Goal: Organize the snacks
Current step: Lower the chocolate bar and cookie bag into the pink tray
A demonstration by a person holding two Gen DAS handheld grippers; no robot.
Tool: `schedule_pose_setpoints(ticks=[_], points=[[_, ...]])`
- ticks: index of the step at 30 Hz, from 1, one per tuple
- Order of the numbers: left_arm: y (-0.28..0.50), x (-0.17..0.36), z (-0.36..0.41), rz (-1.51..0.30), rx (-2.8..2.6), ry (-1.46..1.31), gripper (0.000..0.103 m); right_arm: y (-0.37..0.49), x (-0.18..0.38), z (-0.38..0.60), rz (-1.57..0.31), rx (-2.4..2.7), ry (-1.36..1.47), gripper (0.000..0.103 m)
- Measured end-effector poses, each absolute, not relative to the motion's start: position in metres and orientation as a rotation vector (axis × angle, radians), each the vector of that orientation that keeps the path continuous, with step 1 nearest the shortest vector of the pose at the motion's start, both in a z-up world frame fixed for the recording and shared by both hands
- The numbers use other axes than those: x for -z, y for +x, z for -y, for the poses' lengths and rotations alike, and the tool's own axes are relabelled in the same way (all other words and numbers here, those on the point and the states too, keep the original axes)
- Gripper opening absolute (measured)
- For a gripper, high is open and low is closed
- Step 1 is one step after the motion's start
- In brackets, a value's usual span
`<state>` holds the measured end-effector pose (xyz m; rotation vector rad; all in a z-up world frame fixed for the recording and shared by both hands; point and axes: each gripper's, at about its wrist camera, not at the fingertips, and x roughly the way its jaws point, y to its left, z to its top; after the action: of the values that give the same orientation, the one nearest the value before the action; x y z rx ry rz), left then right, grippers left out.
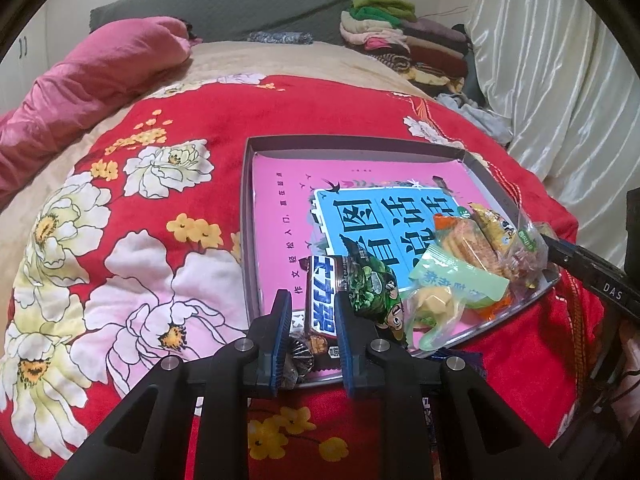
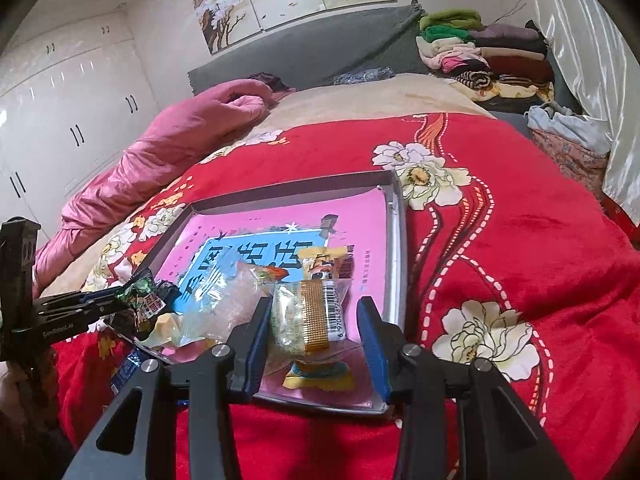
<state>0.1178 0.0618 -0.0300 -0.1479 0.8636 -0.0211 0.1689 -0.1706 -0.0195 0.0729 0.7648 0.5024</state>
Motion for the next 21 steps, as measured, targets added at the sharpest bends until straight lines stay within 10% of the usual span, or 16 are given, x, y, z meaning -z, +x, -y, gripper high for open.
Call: schedule_pose_setpoints(ticks=[21], points=[[0.124, 0.035, -0.057, -0.869, 0.039, -0.158, 0.02, 0.17, 0.023, 0.156, -0.771, -0.565, 0.058, 0.043]])
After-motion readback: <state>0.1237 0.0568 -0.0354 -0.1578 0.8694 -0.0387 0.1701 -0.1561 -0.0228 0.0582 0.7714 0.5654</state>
